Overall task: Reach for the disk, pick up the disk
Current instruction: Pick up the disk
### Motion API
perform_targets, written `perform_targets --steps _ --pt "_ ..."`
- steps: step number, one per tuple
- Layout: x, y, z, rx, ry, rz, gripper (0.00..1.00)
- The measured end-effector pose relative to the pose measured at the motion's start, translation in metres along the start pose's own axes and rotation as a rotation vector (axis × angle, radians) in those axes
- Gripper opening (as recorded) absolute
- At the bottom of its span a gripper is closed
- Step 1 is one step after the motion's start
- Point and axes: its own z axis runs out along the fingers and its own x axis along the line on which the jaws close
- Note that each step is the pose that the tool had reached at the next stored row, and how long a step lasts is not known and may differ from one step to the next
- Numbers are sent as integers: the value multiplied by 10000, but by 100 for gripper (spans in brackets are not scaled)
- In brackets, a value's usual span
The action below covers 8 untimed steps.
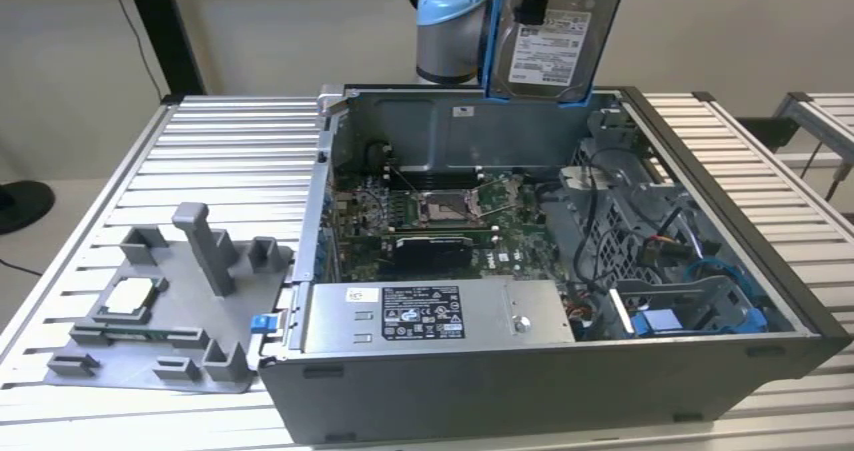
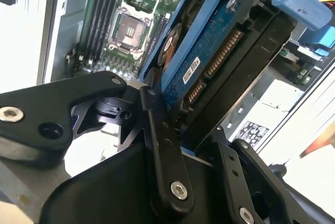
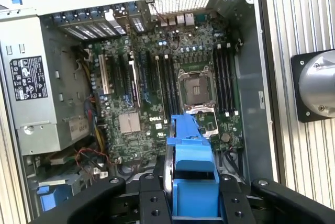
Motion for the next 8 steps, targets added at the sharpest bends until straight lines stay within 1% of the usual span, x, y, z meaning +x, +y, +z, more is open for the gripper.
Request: perform_targets --steps 8 --pt "-20 -120 -2 0 -1 0 0"
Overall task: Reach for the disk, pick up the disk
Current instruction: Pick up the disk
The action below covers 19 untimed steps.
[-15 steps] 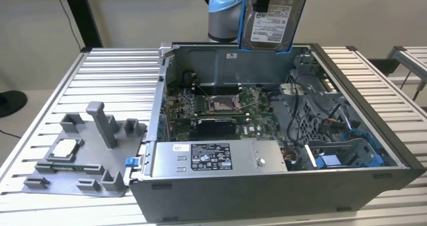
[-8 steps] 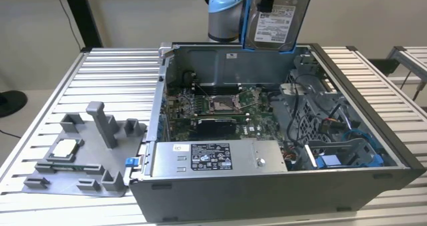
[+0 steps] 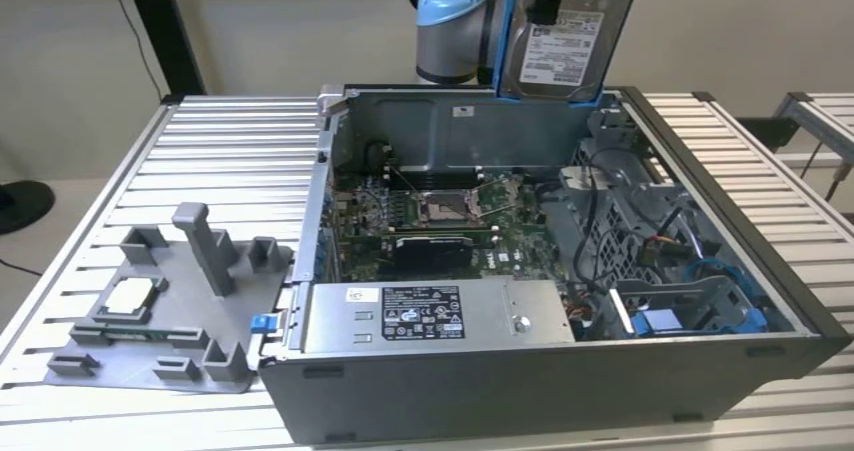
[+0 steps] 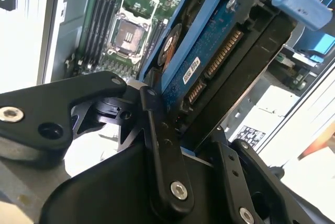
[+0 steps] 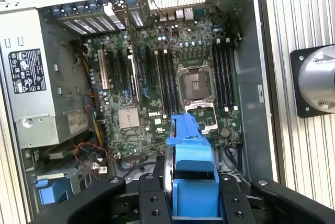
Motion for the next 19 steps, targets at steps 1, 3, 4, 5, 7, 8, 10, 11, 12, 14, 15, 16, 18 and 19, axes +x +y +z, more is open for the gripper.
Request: perform_targets --steps 1,3,4,5,7,8,10,11,12,14,15,16,18,19 --pt "-3 -18 0 1 0 0 0" --pt "-9 -56 -1 1 0 0 0" --pt "-12 -73 -1 0 0 0 0" --pt "-15 -90 -2 0 1 0 0" --pt "-21 -126 -2 0 1 1 0" --pt "-24 -143 -3 0 1 0 0" --pt "-30 -176 -3 0 1 -1 0" --pt "-33 -192 -3 0 0 0 0" --pt "-35 -208 -3 1 0 0 0" --pt "-41 -241 -4 0 1 1 0" --pt "-43 -256 -4 0 1 1 0" --pt "-46 -271 -5 0 1 0 0" --pt "-51 -303 -5 0 0 0 0" --pt "-54 -319 -5 0 0 0 0"
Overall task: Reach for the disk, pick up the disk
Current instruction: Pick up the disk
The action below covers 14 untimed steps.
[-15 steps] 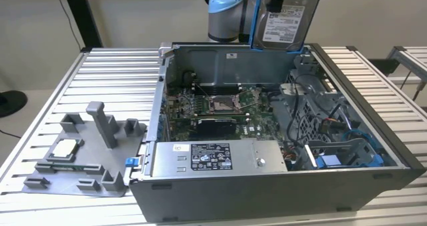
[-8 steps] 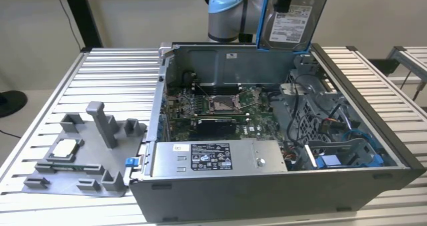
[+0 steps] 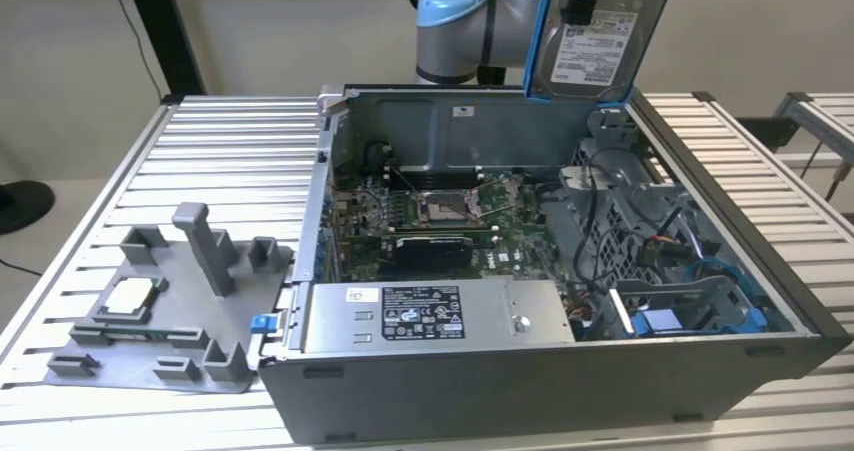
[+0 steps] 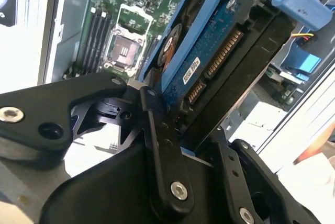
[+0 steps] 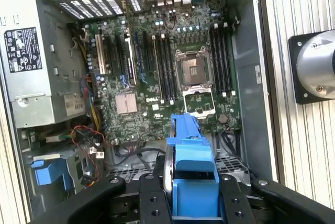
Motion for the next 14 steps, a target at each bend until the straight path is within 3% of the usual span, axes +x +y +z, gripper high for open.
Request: perform_targets --steps 9,14 --pt "-23 -136 -2 0 0 0 0" --pt "-29 -168 -3 0 1 1 0"
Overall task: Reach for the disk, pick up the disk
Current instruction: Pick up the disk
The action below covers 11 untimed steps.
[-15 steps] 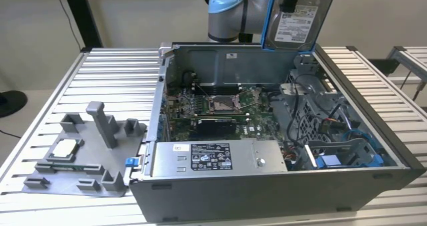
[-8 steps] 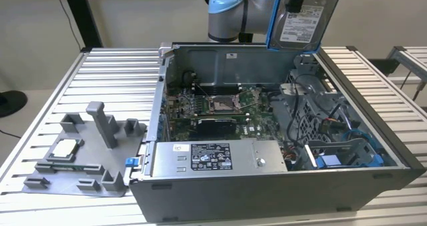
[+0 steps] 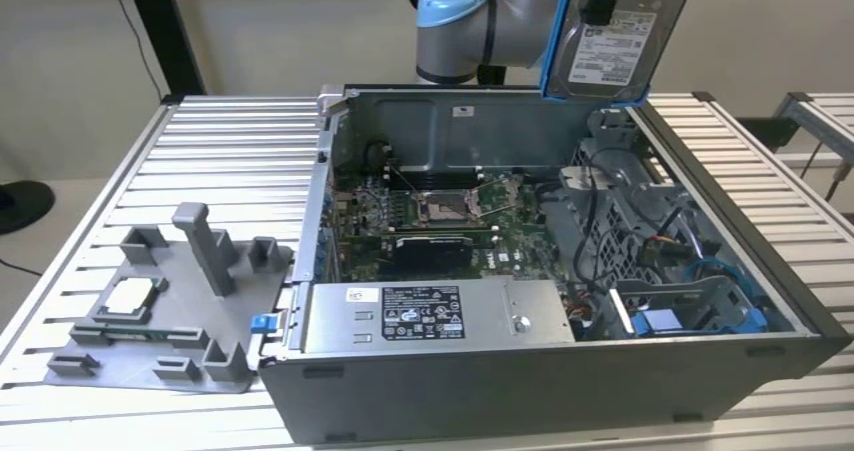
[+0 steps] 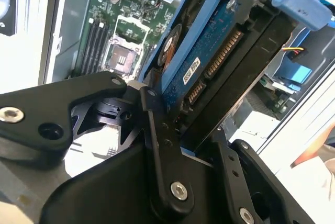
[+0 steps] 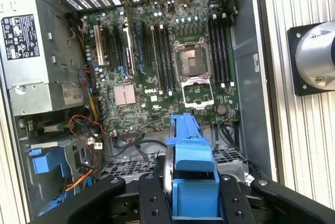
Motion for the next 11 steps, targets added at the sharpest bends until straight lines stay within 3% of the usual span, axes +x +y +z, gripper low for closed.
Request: perform_targets --steps 11 --pt "19 -8 0 0 0 -1 0"
